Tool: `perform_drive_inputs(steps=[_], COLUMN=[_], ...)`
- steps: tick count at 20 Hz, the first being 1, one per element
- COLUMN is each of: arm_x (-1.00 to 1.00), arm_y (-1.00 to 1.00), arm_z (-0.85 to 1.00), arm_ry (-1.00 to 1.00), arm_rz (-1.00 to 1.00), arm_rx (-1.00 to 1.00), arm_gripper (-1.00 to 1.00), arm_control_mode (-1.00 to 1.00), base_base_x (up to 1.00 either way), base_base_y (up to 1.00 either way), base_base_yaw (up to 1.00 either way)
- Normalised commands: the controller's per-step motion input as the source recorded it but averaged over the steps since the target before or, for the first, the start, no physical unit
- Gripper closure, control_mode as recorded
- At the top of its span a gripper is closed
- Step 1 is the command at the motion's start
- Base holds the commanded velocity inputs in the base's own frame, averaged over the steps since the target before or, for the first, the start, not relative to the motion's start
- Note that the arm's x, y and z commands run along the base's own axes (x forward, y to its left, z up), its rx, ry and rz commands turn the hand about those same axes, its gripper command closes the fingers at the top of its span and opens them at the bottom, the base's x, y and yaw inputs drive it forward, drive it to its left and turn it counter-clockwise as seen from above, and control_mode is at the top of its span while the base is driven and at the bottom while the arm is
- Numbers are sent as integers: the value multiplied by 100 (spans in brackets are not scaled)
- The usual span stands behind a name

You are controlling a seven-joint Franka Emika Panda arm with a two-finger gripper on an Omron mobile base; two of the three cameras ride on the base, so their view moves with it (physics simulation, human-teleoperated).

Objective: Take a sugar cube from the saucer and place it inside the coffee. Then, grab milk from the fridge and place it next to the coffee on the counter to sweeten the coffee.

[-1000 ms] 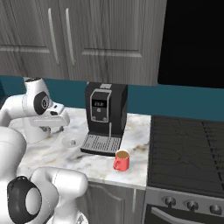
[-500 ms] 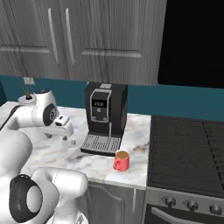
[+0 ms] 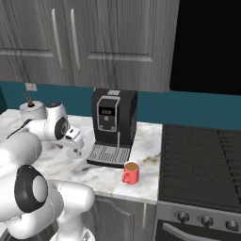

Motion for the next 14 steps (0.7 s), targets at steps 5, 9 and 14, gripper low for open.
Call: perform_drive_inputs(steps=[5, 9, 14], arm_x=[39, 32, 30], arm_y=[0, 0, 0], arm_z=[-25, -42, -29], arm_ry=[0, 0, 0], arm_rz=[-8, -7, -5], arm_rx=[0, 0, -1], arm_gripper=[-100, -100, -100], arm_control_mode=[-100, -100, -100], base_base_x=[0, 0, 0], base_base_y=[0, 0, 0], base_base_yaw=[0, 0, 0])
